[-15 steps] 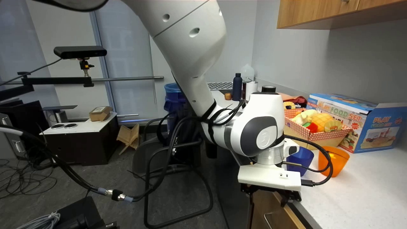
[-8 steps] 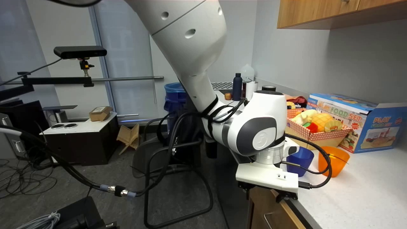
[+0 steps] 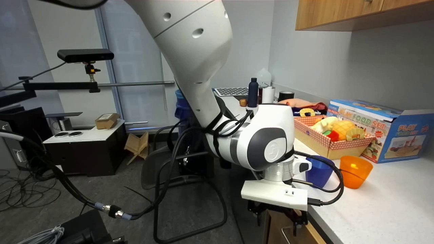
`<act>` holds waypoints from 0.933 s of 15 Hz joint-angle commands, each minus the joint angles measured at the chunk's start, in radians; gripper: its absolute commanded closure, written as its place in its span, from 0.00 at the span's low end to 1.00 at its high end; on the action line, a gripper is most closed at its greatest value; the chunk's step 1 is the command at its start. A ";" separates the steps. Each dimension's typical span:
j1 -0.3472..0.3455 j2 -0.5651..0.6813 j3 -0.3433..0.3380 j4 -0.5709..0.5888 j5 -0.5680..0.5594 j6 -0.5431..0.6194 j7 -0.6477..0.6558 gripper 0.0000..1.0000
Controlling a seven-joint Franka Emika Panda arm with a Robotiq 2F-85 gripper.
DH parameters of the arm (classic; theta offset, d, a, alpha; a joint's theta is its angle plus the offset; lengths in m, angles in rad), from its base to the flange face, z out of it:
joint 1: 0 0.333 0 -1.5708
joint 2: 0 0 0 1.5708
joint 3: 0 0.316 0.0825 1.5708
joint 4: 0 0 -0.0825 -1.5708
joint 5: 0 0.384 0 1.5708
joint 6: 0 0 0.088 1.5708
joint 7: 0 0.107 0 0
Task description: Open the drawer to the right of the dishwasher
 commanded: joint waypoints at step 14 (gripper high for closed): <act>0.169 -0.053 -0.137 0.022 -0.392 -0.036 0.287 0.00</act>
